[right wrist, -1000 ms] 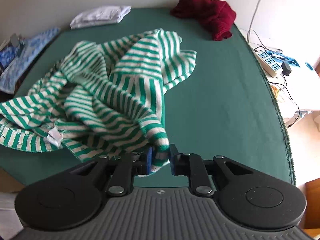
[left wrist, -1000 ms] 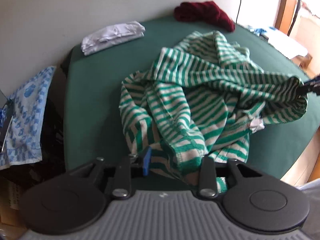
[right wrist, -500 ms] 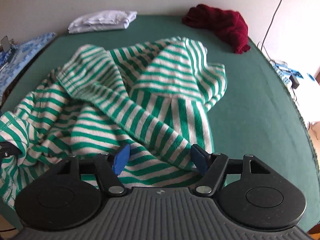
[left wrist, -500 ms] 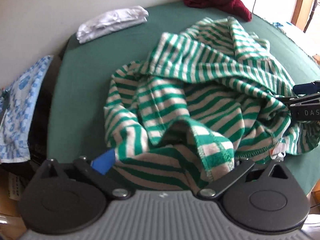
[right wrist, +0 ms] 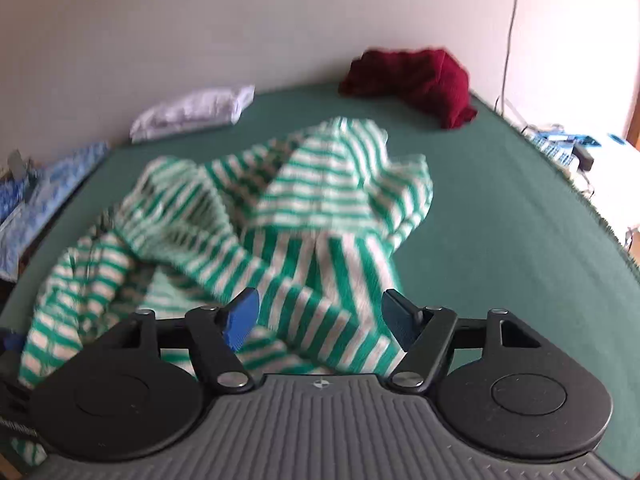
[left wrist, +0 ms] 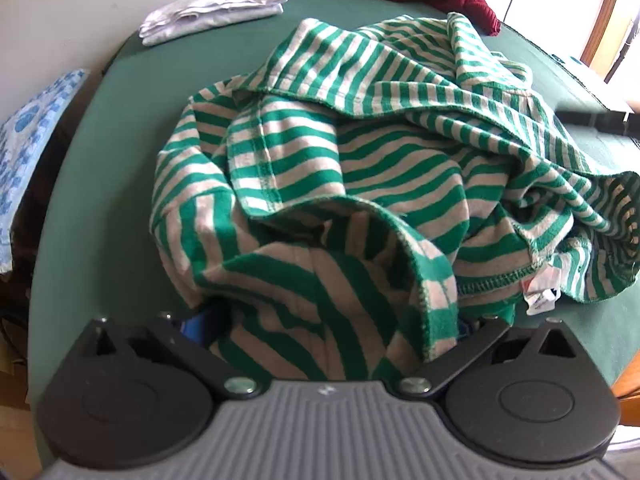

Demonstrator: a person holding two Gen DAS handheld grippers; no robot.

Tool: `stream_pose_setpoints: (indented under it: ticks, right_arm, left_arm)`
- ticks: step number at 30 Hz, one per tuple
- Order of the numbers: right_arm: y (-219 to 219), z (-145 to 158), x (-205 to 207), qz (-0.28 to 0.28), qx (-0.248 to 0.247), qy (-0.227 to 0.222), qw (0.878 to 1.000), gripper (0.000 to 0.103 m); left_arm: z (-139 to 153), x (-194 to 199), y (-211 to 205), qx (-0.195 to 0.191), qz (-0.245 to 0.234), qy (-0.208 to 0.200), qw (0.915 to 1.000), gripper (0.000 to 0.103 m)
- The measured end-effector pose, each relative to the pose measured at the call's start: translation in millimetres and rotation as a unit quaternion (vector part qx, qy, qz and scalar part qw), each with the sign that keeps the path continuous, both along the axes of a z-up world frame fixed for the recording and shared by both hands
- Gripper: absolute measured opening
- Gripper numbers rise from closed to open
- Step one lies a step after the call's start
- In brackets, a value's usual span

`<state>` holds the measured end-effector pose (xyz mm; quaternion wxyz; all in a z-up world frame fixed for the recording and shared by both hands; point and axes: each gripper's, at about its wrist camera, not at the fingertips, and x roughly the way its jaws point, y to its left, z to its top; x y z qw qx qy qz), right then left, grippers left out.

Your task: Fold clothes

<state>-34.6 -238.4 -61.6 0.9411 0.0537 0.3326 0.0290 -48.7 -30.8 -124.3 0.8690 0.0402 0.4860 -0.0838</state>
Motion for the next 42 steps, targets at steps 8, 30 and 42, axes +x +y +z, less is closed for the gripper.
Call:
stream_pose_setpoints:
  ticks: [8, 30, 42]
  right_arm:
    - [-8.5, -7.9, 84.3, -0.003, 0.030, 0.008, 1.000, 0.085]
    - [-143.4, -10.7, -35.9, 0.008, 0.020, 0.126, 0.992, 0.003]
    - [-62.5, 7.5, 34.4, 0.202, 0.072, 0.037, 0.976, 0.061]
  left_arm:
    - [4.9, 1.0, -3.7, 0.003, 0.024, 0.004, 0.9997, 0.103]
    - [44.8, -34.1, -48.5, -0.003, 0.037, -0.004, 0.9993, 0.097]
    - [41.1, 21.4, -46.1, 0.026, 0.144, -0.011, 0.9892, 0.075]
